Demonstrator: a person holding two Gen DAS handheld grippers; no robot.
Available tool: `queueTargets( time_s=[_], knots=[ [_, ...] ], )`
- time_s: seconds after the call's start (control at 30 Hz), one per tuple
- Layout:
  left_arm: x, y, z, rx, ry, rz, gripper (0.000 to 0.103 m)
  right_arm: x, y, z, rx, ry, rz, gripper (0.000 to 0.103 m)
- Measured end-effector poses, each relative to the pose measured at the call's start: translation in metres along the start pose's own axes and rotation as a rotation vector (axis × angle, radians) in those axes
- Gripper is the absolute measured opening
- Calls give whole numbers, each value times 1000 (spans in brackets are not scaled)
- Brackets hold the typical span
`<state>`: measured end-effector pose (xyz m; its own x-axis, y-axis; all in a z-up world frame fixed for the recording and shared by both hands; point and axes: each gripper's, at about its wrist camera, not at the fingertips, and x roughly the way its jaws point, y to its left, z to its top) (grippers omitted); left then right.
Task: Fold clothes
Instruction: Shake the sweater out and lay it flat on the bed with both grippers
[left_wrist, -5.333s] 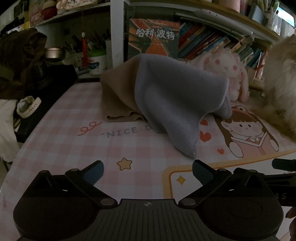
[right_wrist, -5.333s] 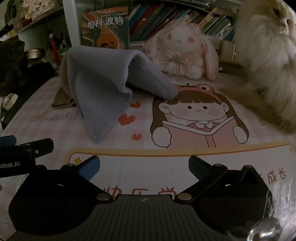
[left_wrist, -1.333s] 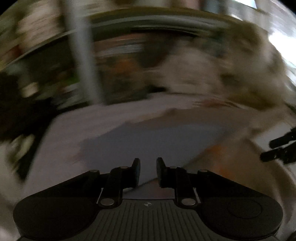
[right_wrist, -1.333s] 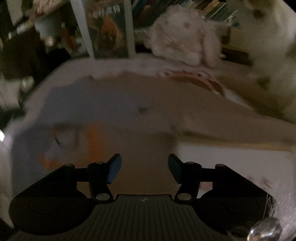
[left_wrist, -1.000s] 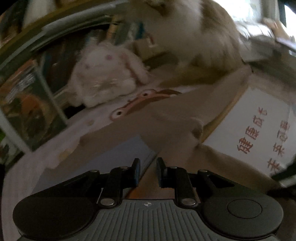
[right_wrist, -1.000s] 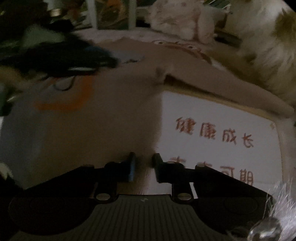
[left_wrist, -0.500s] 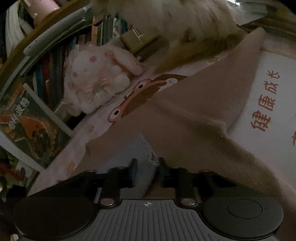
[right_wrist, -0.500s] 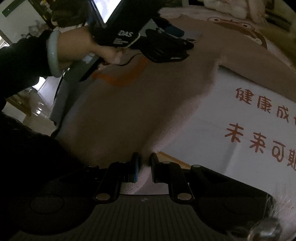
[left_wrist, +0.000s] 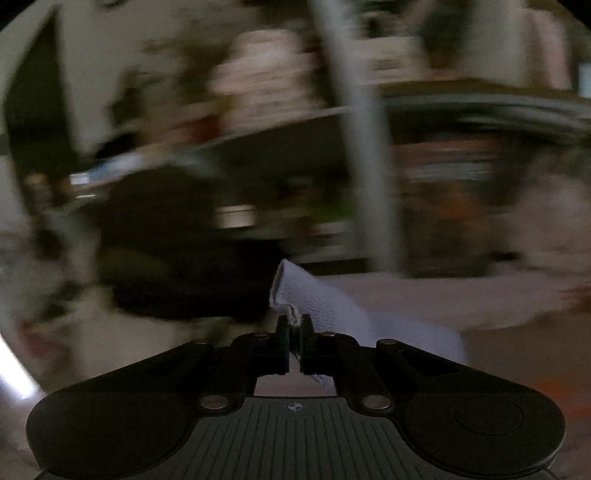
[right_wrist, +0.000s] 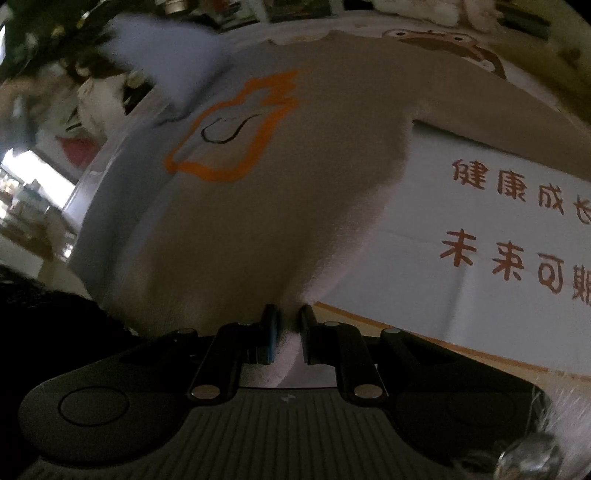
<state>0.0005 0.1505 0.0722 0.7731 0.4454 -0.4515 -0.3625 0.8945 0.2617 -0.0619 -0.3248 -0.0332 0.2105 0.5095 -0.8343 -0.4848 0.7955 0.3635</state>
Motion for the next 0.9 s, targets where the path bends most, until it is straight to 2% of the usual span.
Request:
queueTargets(
  time_s=[0.13,0.17,0.2,0.27,0.33,0.37,0.43,0.47,0.5,0.57,0.6,0.67,0.7,0.77,0.9],
  knots=[
    [18,50,-10,-4,34,113,5,2,2,4,66,-18,-39,12],
    [21,57,-14,-3,38,135,6,2,3,4,80,-21,-50,12],
    [24,63,-18,-6,43,156,12,1,5,4,93,-24,-64,12],
    [29,76,-26,-20,60,212,12,-1,7,4,110,-32,-90,12],
    [27,88,-32,-55,79,224,13,-2,12,3,120,-40,-121,12],
    [20,90,-35,-68,79,204,15,-1,15,3,122,-44,-138,12],
    [3,82,-46,-88,69,98,19,2,21,3,125,-53,-173,12],
    [-5,76,-54,-110,85,3,26,3,23,3,126,-58,-190,12],
    [-11,66,-64,-144,121,-127,31,4,26,2,128,-64,-207,13],
    [-18,46,-84,-209,207,-355,31,6,32,1,127,-76,-238,13],
    [-20,32,-94,-217,247,-439,32,7,35,0,127,-82,-252,14],
    [-23,4,-110,-192,299,-537,35,8,39,-2,131,-93,-275,14],
    [-23,-8,-116,-174,318,-567,40,8,41,-4,133,-99,-287,14],
    [-18,-24,-123,-134,339,-575,40,8,44,-6,140,-111,-313,13],
    [-13,-47,-127,-69,354,-561,34,5,49,-15,170,-139,-369,11]
  ],
)
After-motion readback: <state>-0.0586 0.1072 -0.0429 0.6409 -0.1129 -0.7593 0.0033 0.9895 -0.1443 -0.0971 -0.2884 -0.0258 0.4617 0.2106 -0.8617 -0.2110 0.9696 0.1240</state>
